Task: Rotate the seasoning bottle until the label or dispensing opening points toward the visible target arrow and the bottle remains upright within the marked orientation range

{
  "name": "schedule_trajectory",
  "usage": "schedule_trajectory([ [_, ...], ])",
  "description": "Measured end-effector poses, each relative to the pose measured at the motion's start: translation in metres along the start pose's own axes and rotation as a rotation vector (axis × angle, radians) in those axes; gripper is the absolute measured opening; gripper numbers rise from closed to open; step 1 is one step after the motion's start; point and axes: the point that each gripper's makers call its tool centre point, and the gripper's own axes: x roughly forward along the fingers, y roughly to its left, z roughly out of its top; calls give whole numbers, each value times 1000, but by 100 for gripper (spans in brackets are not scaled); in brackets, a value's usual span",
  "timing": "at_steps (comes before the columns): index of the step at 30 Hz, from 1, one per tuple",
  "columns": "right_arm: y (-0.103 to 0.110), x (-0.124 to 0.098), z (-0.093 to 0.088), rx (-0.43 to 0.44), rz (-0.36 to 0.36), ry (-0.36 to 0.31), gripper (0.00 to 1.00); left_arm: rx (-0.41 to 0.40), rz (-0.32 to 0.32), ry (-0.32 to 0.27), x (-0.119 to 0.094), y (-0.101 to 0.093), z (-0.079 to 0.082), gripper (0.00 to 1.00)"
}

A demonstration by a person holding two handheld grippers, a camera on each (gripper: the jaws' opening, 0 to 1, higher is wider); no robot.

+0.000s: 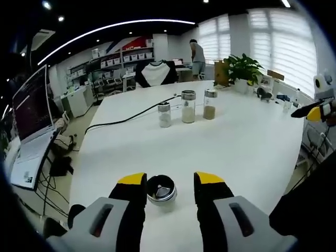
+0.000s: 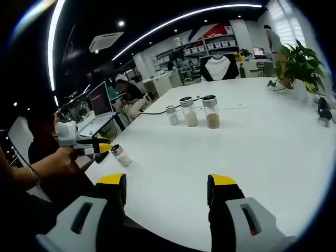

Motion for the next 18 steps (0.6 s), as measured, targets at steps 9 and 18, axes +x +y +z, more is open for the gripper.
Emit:
schedule_trajectory([
  [9, -4, -6, 2, 8, -3, -18, 62, 40, -16, -6, 8, -10, 19, 44],
  [18, -18, -26, -2, 27, -61, -53, 61, 109, -76, -30, 26, -32, 45, 44],
])
